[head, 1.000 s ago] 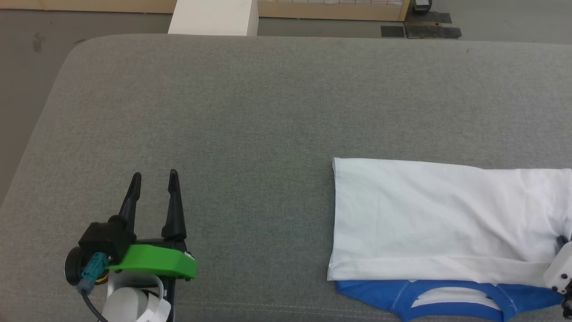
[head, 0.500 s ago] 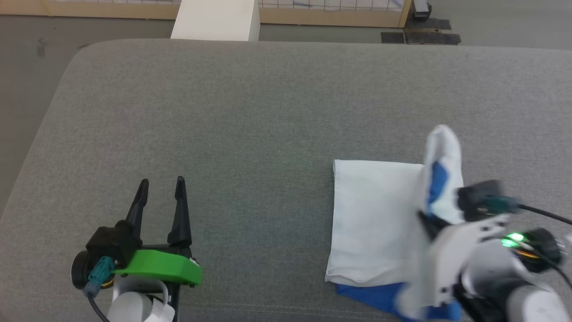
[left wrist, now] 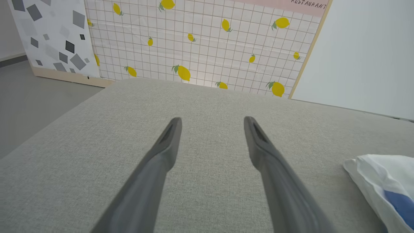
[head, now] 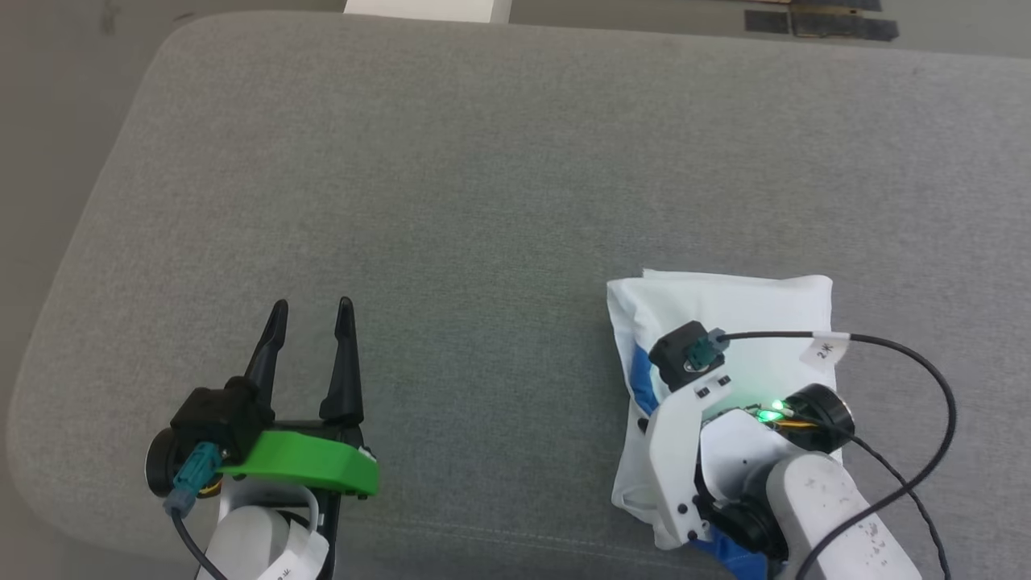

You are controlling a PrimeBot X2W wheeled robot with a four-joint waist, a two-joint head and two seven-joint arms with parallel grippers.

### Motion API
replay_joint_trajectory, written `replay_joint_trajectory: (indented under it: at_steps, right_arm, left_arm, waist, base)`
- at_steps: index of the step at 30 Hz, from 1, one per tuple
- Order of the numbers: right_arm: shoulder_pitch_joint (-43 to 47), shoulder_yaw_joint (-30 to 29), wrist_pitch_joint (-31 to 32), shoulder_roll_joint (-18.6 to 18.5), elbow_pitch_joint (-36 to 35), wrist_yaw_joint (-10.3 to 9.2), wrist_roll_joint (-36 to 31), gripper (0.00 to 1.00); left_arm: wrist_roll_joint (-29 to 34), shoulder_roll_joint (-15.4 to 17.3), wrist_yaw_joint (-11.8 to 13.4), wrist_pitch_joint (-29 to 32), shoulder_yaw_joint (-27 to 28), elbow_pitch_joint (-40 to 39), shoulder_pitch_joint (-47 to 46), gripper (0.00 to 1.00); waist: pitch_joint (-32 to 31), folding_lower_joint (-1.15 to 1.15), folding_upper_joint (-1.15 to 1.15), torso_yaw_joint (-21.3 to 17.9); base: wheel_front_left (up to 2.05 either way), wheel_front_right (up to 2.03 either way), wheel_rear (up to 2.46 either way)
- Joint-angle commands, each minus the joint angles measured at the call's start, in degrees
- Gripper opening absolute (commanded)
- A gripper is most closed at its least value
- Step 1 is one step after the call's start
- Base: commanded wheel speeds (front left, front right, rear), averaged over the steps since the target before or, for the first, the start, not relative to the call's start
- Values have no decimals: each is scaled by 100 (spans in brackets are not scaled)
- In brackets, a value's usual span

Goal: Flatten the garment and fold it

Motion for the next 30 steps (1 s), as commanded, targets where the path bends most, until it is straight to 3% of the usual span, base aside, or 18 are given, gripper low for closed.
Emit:
replay_joint_trajectory:
  at_steps: [1,2,3,4,9,12,18,23,30]
  right_arm:
    - [-112,17,-44,-1,134,-9,77,0]
    - [-148,20,-65,0,245,-9,115,0]
    - [-169,25,-99,2,305,-9,161,11]
    - [-202,33,-297,8,332,-9,353,100]
    - [-111,-103,-973,18,-338,-9,782,100]
    - [41,-433,-1694,24,-1012,-9,977,100]
    - [647,-1698,-2845,35,-1636,-9,1593,100]
    - [1037,-2513,-3250,36,-1117,-9,2601,100]
    - [1013,-2753,-2904,37,115,-9,3689,100]
  left_arm:
    - [-17,-17,24,-26,13,5,-89,100]
    - [-18,-17,27,-26,16,5,-89,100]
    - [-19,-17,31,-26,19,7,-87,100]
    - [-19,-17,49,-26,48,13,-55,100]
    - [-12,-17,56,-26,61,0,-4,100]
    - [10,-17,54,-26,94,-38,40,100]
    - [19,-17,63,-26,136,-124,96,100]
    - [33,-17,55,-26,127,-140,105,100]
    - [49,-17,38,-26,93,-135,85,100]
  waist:
    - [70,0,0,75]
    - [70,0,0,82]
    - [66,0,0,84]
    - [3,0,0,49]
    - [-138,0,0,-71]
    - [-224,0,0,-192]
    - [-315,0,0,-408]
    - [-324,0,0,-526]
    - [-274,0,0,-559]
  base:
    - [0,0,0]
    - [0,0,0]
    - [0,0,0]
    - [0,0,0]
    - [0,0,0]
    - [0,0,0]
    - [0,0,0]
    - [0,0,0]
    - [0,0,0]
